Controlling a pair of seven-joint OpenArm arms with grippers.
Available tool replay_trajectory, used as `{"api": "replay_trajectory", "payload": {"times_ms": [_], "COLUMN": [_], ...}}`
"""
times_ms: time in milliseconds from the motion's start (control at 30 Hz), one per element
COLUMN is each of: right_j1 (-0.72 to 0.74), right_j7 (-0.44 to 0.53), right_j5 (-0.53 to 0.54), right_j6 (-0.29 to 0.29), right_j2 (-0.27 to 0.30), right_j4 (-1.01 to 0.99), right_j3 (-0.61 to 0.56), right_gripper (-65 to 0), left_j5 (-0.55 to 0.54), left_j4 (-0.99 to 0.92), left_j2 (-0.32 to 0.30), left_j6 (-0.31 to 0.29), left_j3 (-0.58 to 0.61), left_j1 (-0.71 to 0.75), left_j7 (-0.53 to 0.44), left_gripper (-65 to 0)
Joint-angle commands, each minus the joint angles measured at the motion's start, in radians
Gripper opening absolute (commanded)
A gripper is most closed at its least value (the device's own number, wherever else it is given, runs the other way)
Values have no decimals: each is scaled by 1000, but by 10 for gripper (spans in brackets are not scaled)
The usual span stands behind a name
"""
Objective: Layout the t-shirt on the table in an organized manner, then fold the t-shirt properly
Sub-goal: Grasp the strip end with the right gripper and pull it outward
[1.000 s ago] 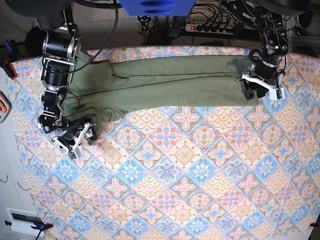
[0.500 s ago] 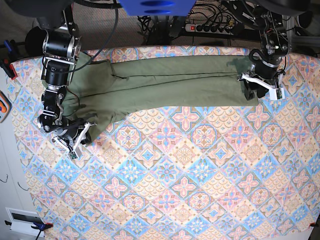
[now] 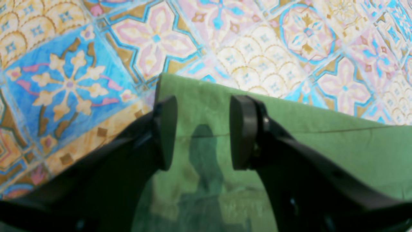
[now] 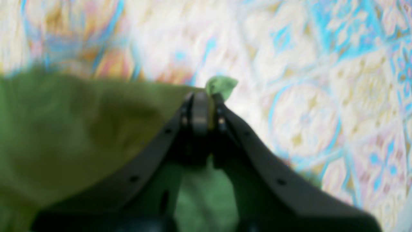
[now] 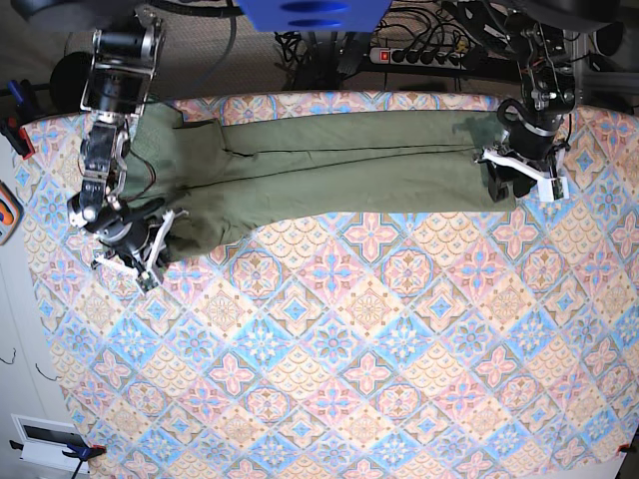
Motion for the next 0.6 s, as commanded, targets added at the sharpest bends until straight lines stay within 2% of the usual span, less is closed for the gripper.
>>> {"api": "replay_trajectory", "payload": {"times_ms": [0, 167, 400, 567], "right_j1": [7, -89, -214, -335], "right_j7": [11, -32, -35, -35], "right_j5": [16, 16, 16, 16], "right_j6": [-2, -2, -2, -2], "right_j2": [15, 15, 16, 16], "right_j4": [57, 238, 398, 432], "right_j3": [6, 6, 15, 110], "right_gripper": [-633, -634, -635, -635], "left_j5": [-6, -6, -6, -6], "left_j4": [11, -18, -31, -32], "left_j2": [-11, -11, -11, -13], "left_j6": [-4, -4, -4, -4], "left_j3": [-6, -6, -6, -6], "left_j1": [-5, -7, -20, -27], "left_j7": [-18, -20, -20, -18], "left_gripper": [-383, -383, -383, -383]}}
